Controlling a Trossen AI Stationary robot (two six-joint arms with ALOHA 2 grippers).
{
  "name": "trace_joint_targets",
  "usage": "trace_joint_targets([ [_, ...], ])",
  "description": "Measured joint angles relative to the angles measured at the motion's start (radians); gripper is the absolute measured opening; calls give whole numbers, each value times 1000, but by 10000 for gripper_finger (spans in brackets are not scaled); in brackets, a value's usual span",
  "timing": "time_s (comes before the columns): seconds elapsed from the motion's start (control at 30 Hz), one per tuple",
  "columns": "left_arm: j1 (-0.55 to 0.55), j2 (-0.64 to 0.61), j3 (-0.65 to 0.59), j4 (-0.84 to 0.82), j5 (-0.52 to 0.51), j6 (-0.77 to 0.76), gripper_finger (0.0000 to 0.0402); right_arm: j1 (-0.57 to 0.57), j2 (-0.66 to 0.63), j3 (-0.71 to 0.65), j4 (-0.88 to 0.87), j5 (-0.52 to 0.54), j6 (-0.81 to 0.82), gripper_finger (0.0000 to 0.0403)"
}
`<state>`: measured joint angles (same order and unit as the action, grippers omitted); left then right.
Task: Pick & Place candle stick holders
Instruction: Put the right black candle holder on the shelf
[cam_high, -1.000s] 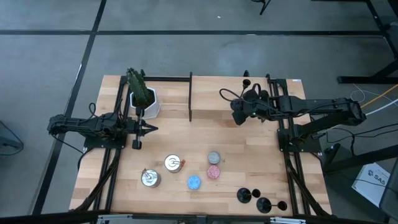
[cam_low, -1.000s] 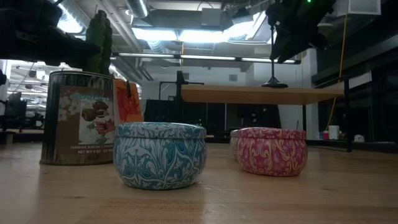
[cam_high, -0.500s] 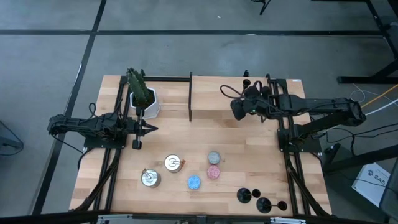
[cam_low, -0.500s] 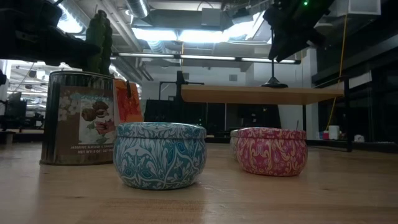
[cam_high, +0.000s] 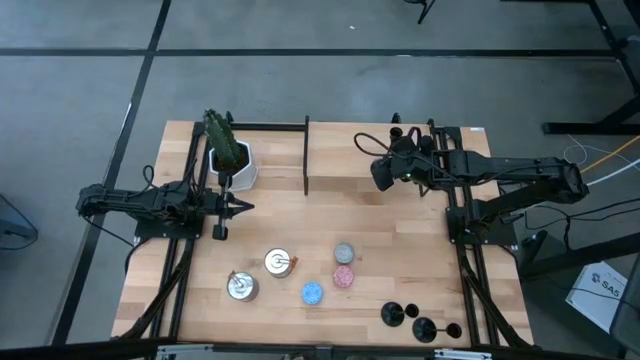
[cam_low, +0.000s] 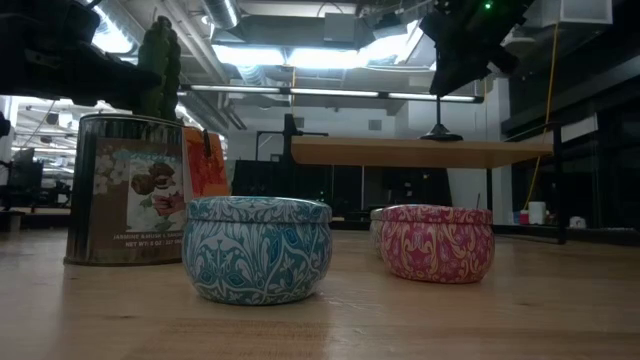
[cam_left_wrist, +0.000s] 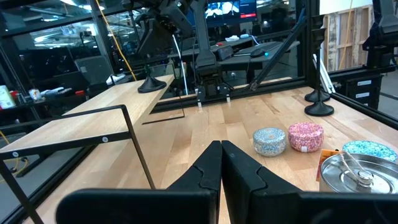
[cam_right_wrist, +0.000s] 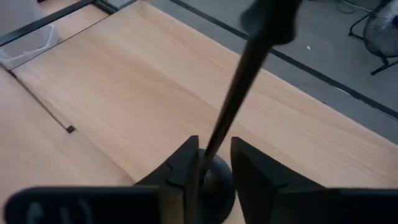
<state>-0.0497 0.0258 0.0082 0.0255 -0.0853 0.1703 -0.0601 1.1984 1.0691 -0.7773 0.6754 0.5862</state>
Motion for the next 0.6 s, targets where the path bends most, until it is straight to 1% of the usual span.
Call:
trace_joint_targets([
  [0.13, 0, 0, 0, 0, 0, 0, 4, 0, 0, 0, 0, 2, 0, 57],
  [0.27, 0, 0, 0, 0, 0, 0, 4, 0, 0, 1, 0, 3, 0, 35],
  [0.37, 0, 0, 0, 0, 0, 0, 4, 0, 0, 1, 2, 5, 0, 29],
  [0.6, 0, 0, 0, 0, 0, 0, 4, 0, 0, 1, 1, 5, -1, 27],
])
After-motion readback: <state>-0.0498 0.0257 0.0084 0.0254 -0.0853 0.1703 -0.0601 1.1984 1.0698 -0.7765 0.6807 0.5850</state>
